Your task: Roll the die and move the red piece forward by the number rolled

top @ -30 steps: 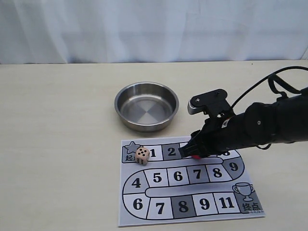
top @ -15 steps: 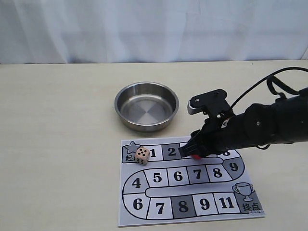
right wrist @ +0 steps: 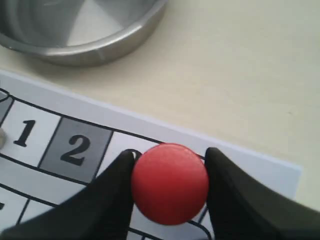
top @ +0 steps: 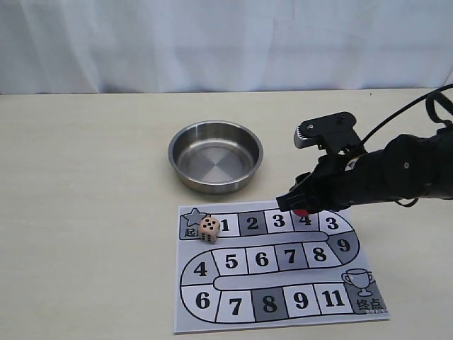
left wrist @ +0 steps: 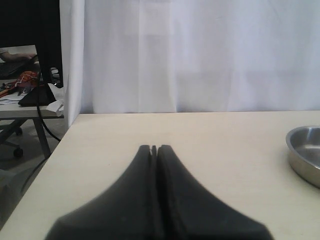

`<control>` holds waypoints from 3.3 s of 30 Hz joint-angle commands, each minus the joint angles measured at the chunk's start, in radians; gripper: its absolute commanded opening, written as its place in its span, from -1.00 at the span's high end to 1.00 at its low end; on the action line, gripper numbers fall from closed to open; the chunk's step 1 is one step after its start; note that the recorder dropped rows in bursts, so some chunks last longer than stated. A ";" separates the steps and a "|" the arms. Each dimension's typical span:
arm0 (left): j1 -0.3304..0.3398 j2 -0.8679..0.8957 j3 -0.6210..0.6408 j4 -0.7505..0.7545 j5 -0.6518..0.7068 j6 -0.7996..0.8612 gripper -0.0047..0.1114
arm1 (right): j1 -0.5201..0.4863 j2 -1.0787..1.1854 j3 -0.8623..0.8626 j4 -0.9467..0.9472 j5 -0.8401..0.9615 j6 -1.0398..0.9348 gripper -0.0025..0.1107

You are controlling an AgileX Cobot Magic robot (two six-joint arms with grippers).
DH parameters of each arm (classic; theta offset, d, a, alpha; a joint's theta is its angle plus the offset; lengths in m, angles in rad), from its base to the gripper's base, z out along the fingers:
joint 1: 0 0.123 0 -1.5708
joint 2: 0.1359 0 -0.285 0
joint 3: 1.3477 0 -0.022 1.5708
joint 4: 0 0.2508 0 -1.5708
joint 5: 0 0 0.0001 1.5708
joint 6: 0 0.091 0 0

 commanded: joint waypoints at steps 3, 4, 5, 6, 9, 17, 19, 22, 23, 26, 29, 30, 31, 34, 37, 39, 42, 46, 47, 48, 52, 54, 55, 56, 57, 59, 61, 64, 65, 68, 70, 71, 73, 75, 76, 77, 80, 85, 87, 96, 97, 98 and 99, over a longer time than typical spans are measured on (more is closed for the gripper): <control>0.000 -0.001 -0.005 0.000 -0.014 0.000 0.92 | -0.037 -0.008 0.005 -0.007 0.028 -0.004 0.88; 0.000 -0.001 -0.005 0.000 -0.014 0.000 0.92 | -0.037 -0.008 0.005 -0.007 0.028 -0.004 0.88; 0.000 -0.001 -0.005 0.000 -0.014 0.000 0.92 | -0.035 -0.006 0.005 -0.007 0.026 -0.004 0.88; 0.000 -0.001 -0.005 0.000 -0.014 0.000 0.92 | -0.035 -0.001 0.005 -0.007 0.026 -0.004 0.88; 0.000 -0.001 -0.005 0.000 -0.014 0.000 0.92 | -0.035 0.025 0.005 -0.007 0.017 0.003 0.88; 0.000 -0.001 -0.005 0.000 -0.014 0.000 0.92 | -0.035 0.102 0.005 -0.007 0.006 0.003 0.88; 0.000 -0.001 -0.005 0.000 -0.014 0.000 0.92 | -0.035 0.088 0.005 -0.007 0.006 0.003 0.88; 0.000 -0.001 -0.005 0.000 -0.014 0.000 0.92 | -0.035 0.062 0.005 -0.007 0.006 0.003 0.88; 0.000 -0.001 -0.005 0.000 -0.014 0.000 0.92 | -0.035 0.053 0.005 -0.007 0.006 0.003 0.88; 0.000 -0.001 -0.005 0.000 -0.014 0.000 0.92 | -0.035 0.002 0.005 -0.007 0.008 0.003 0.88; 0.000 -0.001 -0.005 0.000 -0.014 0.000 0.92 | -0.037 -0.021 0.005 -0.007 0.016 0.003 0.88; 0.000 -0.001 -0.005 0.000 -0.014 0.000 0.92 | -0.037 -0.026 0.005 -0.007 0.021 0.003 0.88; 0.000 -0.001 -0.005 0.000 -0.012 0.000 0.92 | -0.046 -0.025 0.005 -0.007 0.030 0.003 0.88; 0.000 -0.001 -0.005 0.000 -0.012 0.000 0.92 | -0.086 -0.025 0.005 -0.007 0.063 0.003 0.88; 0.000 -0.001 -0.005 0.000 -0.012 0.000 0.92 | -0.127 -0.025 0.005 -0.005 0.093 0.025 0.88; 0.000 -0.001 -0.005 0.000 -0.012 0.000 0.92 | -0.127 -0.025 0.005 -0.009 0.093 0.018 0.88; 0.000 -0.001 -0.005 0.000 -0.012 0.000 0.92 | -0.127 -0.009 0.005 -0.009 0.088 0.014 0.88; 0.000 -0.001 -0.005 0.000 -0.012 0.000 0.92 | -0.127 0.041 0.005 -0.034 0.086 -0.005 0.88; 0.000 -0.001 -0.005 0.000 -0.012 0.000 0.92 | -0.127 0.060 0.005 -0.034 0.086 -0.005 0.88; 0.000 -0.001 -0.005 0.000 -0.012 0.000 0.92 | -0.127 0.067 0.005 -0.034 0.084 -0.005 0.88; 0.000 -0.001 -0.005 0.000 -0.014 0.000 0.92 | -0.127 0.080 0.005 -0.034 0.070 -0.005 0.88; 0.000 -0.001 -0.005 0.000 -0.014 0.000 0.92 | -0.127 0.080 0.005 -0.039 0.059 -0.005 0.88; 0.000 -0.001 -0.005 0.000 -0.014 0.000 0.92 | -0.127 0.080 0.005 -0.039 0.054 -0.005 0.88; 0.000 -0.001 -0.005 0.000 -0.014 0.000 0.92 | -0.127 0.080 0.005 -0.039 0.054 -0.005 0.88; 0.000 -0.001 -0.005 0.000 -0.014 0.000 0.92 | -0.127 0.080 0.005 -0.039 0.052 -0.005 0.88; 0.000 -0.001 -0.005 0.000 -0.014 0.000 0.92 | -0.127 0.080 0.005 -0.058 0.050 -0.005 0.88; 0.000 -0.001 -0.005 0.000 -0.014 0.000 0.92 | -0.127 0.080 0.005 -0.060 0.052 -0.005 0.88; 0.000 -0.001 -0.005 0.000 -0.014 0.000 0.92 | -0.130 0.080 0.005 -0.060 0.041 -0.005 0.88; 0.000 -0.001 -0.005 0.000 -0.014 0.000 0.92 | -0.130 0.080 0.005 -0.060 0.039 -0.005 0.88; 0.000 -0.001 -0.005 0.000 -0.014 0.000 0.92 | -0.130 0.080 0.005 -0.060 0.034 -0.003 0.78; 0.000 -0.001 -0.005 0.000 -0.014 0.000 0.92 | -0.130 0.080 0.005 -0.060 0.036 0.003 0.63; 0.000 -0.001 -0.005 0.000 -0.014 0.000 0.92 | -0.130 0.080 0.005 -0.060 0.039 0.003 0.55; 0.000 -0.001 -0.005 0.000 -0.014 0.000 0.92 | -0.130 0.080 0.005 -0.060 0.039 0.003 0.40; 0.000 -0.001 -0.005 0.000 -0.012 0.000 0.92 | -0.130 0.080 0.005 -0.060 0.039 0.011 0.26; 0.000 -0.001 -0.005 0.000 -0.012 0.000 0.92 | -0.130 0.080 0.005 -0.060 0.036 0.011 0.19; 0.000 -0.001 -0.005 0.000 -0.012 0.000 0.92 | -0.130 0.080 0.005 -0.060 0.036 0.011 0.14; 0.000 -0.001 -0.005 0.000 -0.012 0.000 0.92 | -0.130 0.080 0.005 -0.060 0.036 0.023 -0.02; 0.000 -0.001 -0.005 0.000 -0.012 0.000 0.92 | -0.130 0.064 -0.010 -0.054 0.036 0.056 -0.20; 0.000 -0.001 -0.005 0.000 -0.012 0.000 0.92 | -0.130 0.049 -0.012 -0.052 0.039 0.056 -0.19; 0.000 -0.001 -0.005 0.000 -0.012 0.000 0.92 | -0.130 -0.046 -0.012 -0.052 0.058 0.141 -0.01; 0.000 -0.001 -0.005 0.000 -0.012 0.000 0.92 | -0.134 -0.059 -0.013 -0.052 0.066 0.141 0.11; 0.000 -0.001 -0.005 0.000 -0.012 0.000 0.92 | -0.139 -0.072 -0.019 -0.052 0.084 0.141 0.24; 0.000 -0.001 -0.005 0.000 -0.012 0.000 0.92 | -0.148 -0.083 -0.025 -0.052 0.106 0.141 0.34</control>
